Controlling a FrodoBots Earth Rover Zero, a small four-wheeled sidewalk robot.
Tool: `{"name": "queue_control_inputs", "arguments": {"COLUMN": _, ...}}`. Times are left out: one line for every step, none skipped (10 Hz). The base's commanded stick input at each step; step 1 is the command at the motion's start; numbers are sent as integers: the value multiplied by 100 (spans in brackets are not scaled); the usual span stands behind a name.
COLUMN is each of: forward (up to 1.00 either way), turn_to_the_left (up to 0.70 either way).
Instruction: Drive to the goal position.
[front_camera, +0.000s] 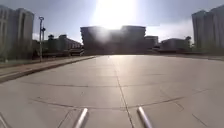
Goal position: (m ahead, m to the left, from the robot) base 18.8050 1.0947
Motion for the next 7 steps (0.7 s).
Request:
{"name": "queue_control_inputs", "arguments": {"forward": 100, "turn_to_the_left": -2}}
{"name": "queue_control_inputs", "arguments": {"forward": 100, "turn_to_the_left": -2}}
{"name": "queue_control_inputs", "arguments": {"forward": 100, "turn_to_the_left": -2}}
{"name": "queue_control_inputs", "arguments": {"forward": 100, "turn_to_the_left": -2}}
{"name": "queue_control_inputs", "arguments": {"forward": 100, "turn_to_the_left": -2}}
{"name": "queue_control_inputs", "arguments": {"forward": 100, "turn_to_the_left": -2}}
{"name": "queue_control_inputs", "arguments": {"forward": 100, "turn_to_the_left": -2}}
